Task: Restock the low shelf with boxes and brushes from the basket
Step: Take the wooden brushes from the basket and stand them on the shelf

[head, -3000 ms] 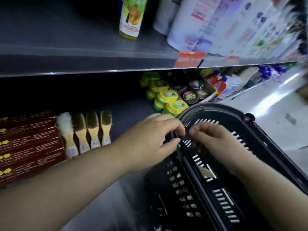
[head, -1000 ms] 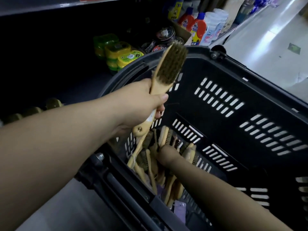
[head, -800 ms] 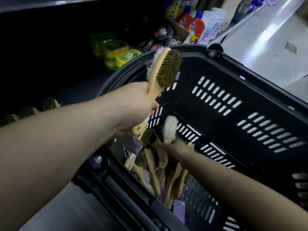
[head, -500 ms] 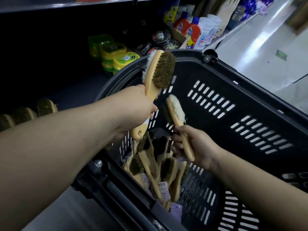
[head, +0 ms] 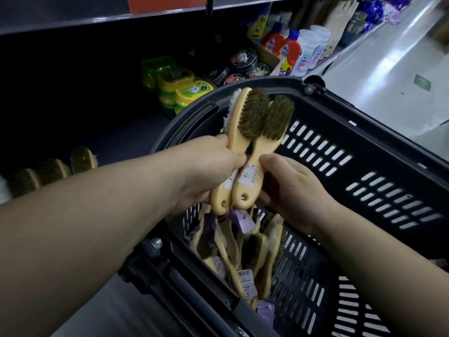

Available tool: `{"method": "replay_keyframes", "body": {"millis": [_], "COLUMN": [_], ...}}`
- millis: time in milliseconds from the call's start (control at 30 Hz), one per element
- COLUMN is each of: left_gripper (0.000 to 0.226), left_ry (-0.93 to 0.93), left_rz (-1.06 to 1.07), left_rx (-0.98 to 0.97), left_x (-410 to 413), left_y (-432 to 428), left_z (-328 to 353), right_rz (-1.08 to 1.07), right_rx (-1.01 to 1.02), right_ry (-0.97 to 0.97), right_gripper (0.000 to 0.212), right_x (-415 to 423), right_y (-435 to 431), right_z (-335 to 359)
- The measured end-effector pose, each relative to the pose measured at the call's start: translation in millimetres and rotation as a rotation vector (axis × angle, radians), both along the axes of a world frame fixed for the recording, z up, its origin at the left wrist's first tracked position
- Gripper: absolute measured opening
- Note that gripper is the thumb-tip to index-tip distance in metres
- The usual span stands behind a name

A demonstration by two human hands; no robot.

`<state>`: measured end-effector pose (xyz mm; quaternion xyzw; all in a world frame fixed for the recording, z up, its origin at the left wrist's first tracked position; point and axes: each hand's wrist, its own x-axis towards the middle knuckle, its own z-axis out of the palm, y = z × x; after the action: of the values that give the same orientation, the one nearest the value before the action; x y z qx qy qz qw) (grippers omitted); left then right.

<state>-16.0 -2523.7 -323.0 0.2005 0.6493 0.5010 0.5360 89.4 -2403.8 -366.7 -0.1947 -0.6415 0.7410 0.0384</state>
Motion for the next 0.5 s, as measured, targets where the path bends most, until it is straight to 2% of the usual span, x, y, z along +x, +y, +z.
{"method": "replay_keyframes", "body": {"millis": [167, 233, 300, 333, 367, 400, 467, 500], "left_gripper": [0.047, 0.044, 0.039, 0.037, 0.034, 0.031, 0.024, 0.021], "left_ry": [0.257, 0.346, 0.380, 0.375, 0.365, 0.353, 0.321, 0.309], "left_rz": [-0.027, 0.010, 0.039, 0.051, 0.058, 0.060, 0.056, 0.055], "left_rx": [0.020, -0.002, -0.018, -0.012, -0.001, 0.013, 0.032, 0.033], "left_x": [-2, -3, -3, -3, -3, -3, -2, -2], "left_y": [-3, -1, 0, 0, -1, -1, -2, -2], "left_z": [-4, -6, -7, -7, -7, -6, -6, -6], "right_rz": [0.054, 0.003, -0.115, -0.165, -0.162, -0.061, 0.290, 0.404], "right_rx": [0.142, 0.188, 0.107, 0.113, 0.210, 0.384, 0.734, 0.829], "right_ry": [0.015, 0.013, -0.067, -0.147, -0.271, -0.429, -0.733, -0.829], "right_gripper": [0.029, 0.036, 0.049, 0.051, 0.047, 0.039, 0.020, 0.019], "right_x": [1, 1, 0, -1, -2, -2, 4, 7], "right_y": [14, 22, 26, 27, 26, 23, 9, 1], "right_z": [6, -3, -22, -38, -56, -75, -118, -137]}}
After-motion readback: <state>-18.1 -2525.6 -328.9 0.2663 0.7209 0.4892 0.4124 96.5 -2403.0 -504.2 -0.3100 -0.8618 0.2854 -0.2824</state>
